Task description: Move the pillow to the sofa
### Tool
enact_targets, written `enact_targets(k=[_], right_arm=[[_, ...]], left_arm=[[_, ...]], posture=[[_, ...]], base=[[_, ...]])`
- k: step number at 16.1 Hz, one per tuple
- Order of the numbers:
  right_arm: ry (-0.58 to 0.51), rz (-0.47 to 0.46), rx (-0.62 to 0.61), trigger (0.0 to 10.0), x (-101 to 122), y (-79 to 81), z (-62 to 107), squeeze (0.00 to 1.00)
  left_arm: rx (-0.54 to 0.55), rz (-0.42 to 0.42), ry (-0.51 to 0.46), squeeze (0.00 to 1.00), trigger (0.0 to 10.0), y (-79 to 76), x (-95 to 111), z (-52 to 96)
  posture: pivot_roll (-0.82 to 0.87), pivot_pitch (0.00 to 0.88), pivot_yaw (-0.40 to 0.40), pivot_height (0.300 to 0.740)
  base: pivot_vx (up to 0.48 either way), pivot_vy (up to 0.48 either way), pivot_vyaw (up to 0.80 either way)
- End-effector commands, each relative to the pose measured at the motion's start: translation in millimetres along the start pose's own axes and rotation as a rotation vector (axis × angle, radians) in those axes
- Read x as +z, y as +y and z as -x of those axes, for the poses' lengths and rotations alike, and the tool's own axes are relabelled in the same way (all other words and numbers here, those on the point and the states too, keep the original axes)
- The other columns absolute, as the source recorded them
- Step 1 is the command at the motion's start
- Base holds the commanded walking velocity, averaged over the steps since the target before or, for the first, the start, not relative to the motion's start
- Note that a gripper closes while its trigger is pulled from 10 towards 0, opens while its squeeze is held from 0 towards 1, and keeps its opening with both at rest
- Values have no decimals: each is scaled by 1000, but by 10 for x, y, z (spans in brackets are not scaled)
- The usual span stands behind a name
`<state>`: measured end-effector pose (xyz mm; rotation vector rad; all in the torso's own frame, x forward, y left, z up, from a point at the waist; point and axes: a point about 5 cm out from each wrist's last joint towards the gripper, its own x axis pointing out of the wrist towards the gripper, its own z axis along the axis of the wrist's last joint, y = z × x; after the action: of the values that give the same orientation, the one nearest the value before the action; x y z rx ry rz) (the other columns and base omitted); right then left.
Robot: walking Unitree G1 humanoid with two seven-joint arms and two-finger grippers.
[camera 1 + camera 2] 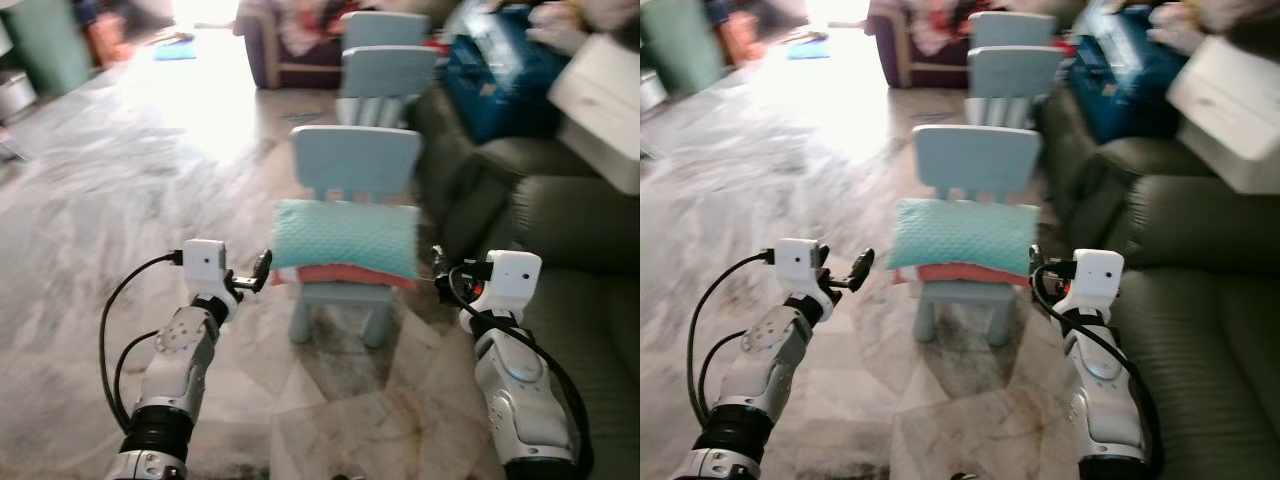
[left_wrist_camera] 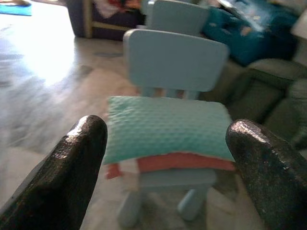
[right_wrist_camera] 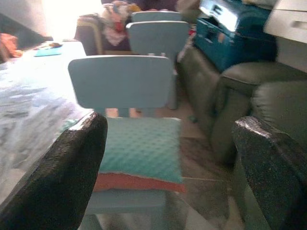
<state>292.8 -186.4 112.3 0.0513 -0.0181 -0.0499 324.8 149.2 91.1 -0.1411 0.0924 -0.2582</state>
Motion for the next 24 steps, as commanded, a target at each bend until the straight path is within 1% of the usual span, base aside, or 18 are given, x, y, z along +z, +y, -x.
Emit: enact_targets(k=[1, 3, 8, 24], right_arm=[[5, -7, 3, 10000, 2, 5, -1, 0], [8, -13, 2, 10000, -4, 5, -3, 0], [7, -10, 5, 10000, -4, 9, 2, 0], [4, 1, 4, 10000, 4, -13, 9, 0]], left_arm=[[3, -2, 3, 0, 10000, 32, 4, 17], [0, -2, 4, 0, 10000, 31, 4, 15], [-1, -14, 5, 0, 10000, 37, -3, 27], [-5, -10, -1, 0, 10000, 3, -11, 21]], posture=[[-148, 73, -8, 740], [-148, 72, -7, 740], [-148, 72, -6, 740], [-155, 69, -8, 740]], base=[[0, 0, 0], [0, 0, 0], [0, 0, -800], [0, 0, -800]])
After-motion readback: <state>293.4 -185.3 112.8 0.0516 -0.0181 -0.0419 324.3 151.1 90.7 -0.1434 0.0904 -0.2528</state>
